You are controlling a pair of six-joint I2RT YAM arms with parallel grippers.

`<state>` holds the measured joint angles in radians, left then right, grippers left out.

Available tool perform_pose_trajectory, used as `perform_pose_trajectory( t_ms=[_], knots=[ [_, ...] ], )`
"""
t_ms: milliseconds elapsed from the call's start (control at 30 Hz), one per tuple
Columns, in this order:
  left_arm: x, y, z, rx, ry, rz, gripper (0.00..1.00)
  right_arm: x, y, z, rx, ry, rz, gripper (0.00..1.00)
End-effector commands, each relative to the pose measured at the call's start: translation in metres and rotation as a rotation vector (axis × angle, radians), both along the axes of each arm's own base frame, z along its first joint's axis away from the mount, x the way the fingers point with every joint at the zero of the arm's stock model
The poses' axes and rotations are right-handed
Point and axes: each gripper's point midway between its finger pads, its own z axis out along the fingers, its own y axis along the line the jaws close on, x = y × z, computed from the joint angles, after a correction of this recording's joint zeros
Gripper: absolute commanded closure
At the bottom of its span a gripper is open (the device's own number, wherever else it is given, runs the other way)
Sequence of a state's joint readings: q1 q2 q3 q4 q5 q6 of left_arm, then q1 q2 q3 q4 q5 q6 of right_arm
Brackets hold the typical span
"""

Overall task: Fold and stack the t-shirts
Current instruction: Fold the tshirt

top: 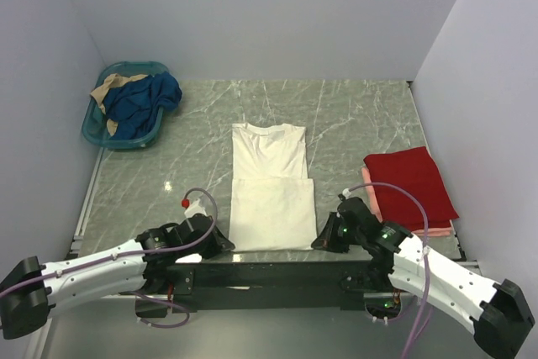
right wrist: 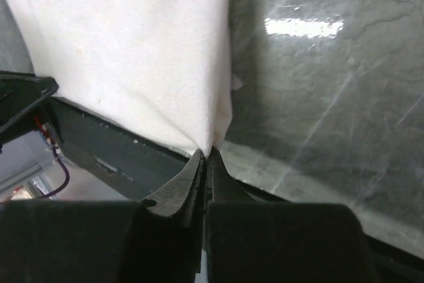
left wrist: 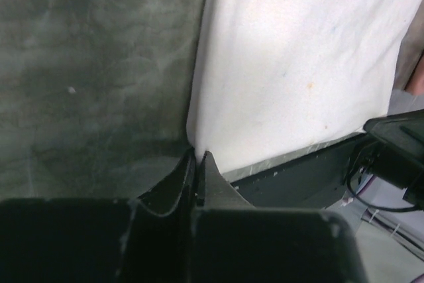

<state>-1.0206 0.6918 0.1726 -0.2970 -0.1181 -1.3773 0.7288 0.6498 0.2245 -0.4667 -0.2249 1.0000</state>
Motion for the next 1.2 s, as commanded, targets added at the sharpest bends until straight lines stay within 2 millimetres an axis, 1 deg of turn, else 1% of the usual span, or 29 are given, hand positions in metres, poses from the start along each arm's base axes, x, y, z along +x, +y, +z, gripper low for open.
perform_pose_trajectory(
  t_ms=[0, 167, 267, 300, 333, 367, 400, 433, 467, 500, 533, 567, 600, 633, 667, 700, 733, 767, 800, 833, 867, 900, 933, 967, 1000, 1033, 1100, 1133, 1167],
  knots=[
    [-0.006, -0.003, 0.018, 0.002, -0.009, -0.036, 0.99, -0.003, -0.006, 0.018, -0.020, -0.042, 0.043, 1.00],
    [-0.004, -0.007, 0.044, -0.020, -0.058, -0.042, 0.99, 0.000, -0.011, 0.038, -0.032, -0.093, 0.044, 1.00],
    [0.007, -0.009, 0.058, -0.016, -0.106, -0.019, 0.99, 0.014, -0.013, 0.056, -0.051, -0.155, 0.016, 1.00],
    [0.013, -0.011, 0.068, -0.021, -0.130, -0.008, 0.99, 0.018, -0.012, 0.059, -0.063, -0.159, 0.010, 1.00],
    [0.020, -0.010, 0.074, -0.006, -0.166, 0.008, 0.99, 0.026, -0.010, 0.072, -0.060, -0.197, 0.000, 1.00],
    [0.025, -0.011, 0.074, 0.019, -0.173, 0.011, 0.99, 0.031, -0.009, 0.077, -0.065, -0.212, -0.006, 1.00],
    [0.031, -0.016, 0.086, 0.013, -0.194, 0.015, 0.99, 0.036, -0.009, 0.079, -0.082, -0.214, -0.013, 1.00],
    [0.040, -0.015, 0.091, 0.028, -0.217, 0.024, 0.99, 0.046, -0.006, 0.092, -0.080, -0.254, -0.024, 1.00],
    [0.045, -0.016, 0.088, 0.057, -0.211, 0.028, 1.00, 0.050, -0.005, 0.097, -0.084, -0.263, -0.027, 1.00],
    [0.053, -0.019, 0.098, 0.048, -0.223, 0.033, 1.00, 0.055, -0.003, 0.096, -0.106, -0.255, -0.026, 1.00],
    [0.068, -0.017, 0.103, 0.050, -0.251, 0.051, 1.00, 0.065, 0.002, 0.110, -0.097, -0.290, -0.023, 1.00],
    [0.072, -0.020, 0.103, 0.044, -0.237, 0.033, 1.00, 0.070, 0.004, 0.114, -0.102, -0.300, -0.021, 1.00],
    [0.081, -0.022, 0.111, 0.030, -0.249, 0.037, 1.00, 0.079, 0.004, 0.110, -0.132, -0.280, -0.027, 1.00],
    [0.095, -0.015, 0.114, 0.039, -0.263, 0.062, 1.00, 0.089, 0.007, 0.120, -0.127, -0.310, -0.022, 1.00],
    [0.104, -0.020, 0.123, 0.023, -0.268, 0.055, 1.00, 0.094, 0.012, 0.125, -0.112, -0.309, -0.006, 1.00],
    [0.112, -0.019, 0.126, 0.028, -0.275, 0.063, 1.00, 0.111, 0.013, 0.130, -0.114, -0.318, -0.018, 1.00],
    [0.124, -0.014, 0.122, 0.054, -0.271, 0.075, 1.00, 0.118, 0.015, 0.132, -0.108, -0.315, -0.015, 1.00],
    [0.135, -0.017, 0.134, 0.038, -0.291, 0.081, 1.00, 0.126, 0.015, 0.136, -0.105, -0.317, -0.021, 1.00],
    [0.139, -0.019, 0.137, 0.030, -0.285, 0.071, 1.00, 0.134, 0.017, 0.131, -0.108, -0.288, -0.013, 1.00],
    [0.149, -0.016, 0.139, 0.039, -0.289, 0.085, 1.00, 0.152, 0.014, 0.144, -0.094, -0.319, -0.037, 1.00],
    [0.160, -0.020, 0.144, 0.042, -0.292, 0.088, 1.00, 0.160, 0.014, 0.148, -0.087, -0.320, -0.045, 1.00],
    [0.166, -0.021, 0.146, 0.039, -0.292, 0.086, 1.00, 0.171, 0.019, 0.154, -0.072, -0.320, -0.040, 1.00],
    [0.177, -0.018, 0.139, 0.061, -0.275, 0.097, 1.00, 0.184, 0.015, 0.159, -0.070, -0.333, -0.060, 1.00],
    [0.187, -0.021, 0.148, 0.049, -0.289, 0.101, 1.00, 0.192, 0.016, 0.154, -0.078, -0.308, -0.059, 1.00],
    [0.193, -0.021, 0.150, 0.049, -0.289, 0.102, 1.00, 0.199, 0.017, 0.157, -0.070, -0.310, -0.060, 1.00],
    [0.202, -0.017, 0.151, 0.057, -0.294, 0.117, 1.00, 0.209, 0.022, 0.171, -0.048, -0.333, -0.056, 1.00],
    [0.218, -0.021, 0.154, 0.052, -0.291, 0.114, 1.00, 0.231, 0.023, 0.178, -0.040, -0.341, -0.071, 1.00],
    [0.228, -0.016, 0.156, 0.052, -0.291, 0.131, 1.00, 0.239, 0.023, 0.179, -0.035, -0.337, -0.074, 1.00],
    [0.240, -0.019, 0.159, 0.049, -0.293, 0.133, 1.00, 0.249, 0.018, 0.180, -0.035, -0.333, -0.094, 1.00]
  ],
)
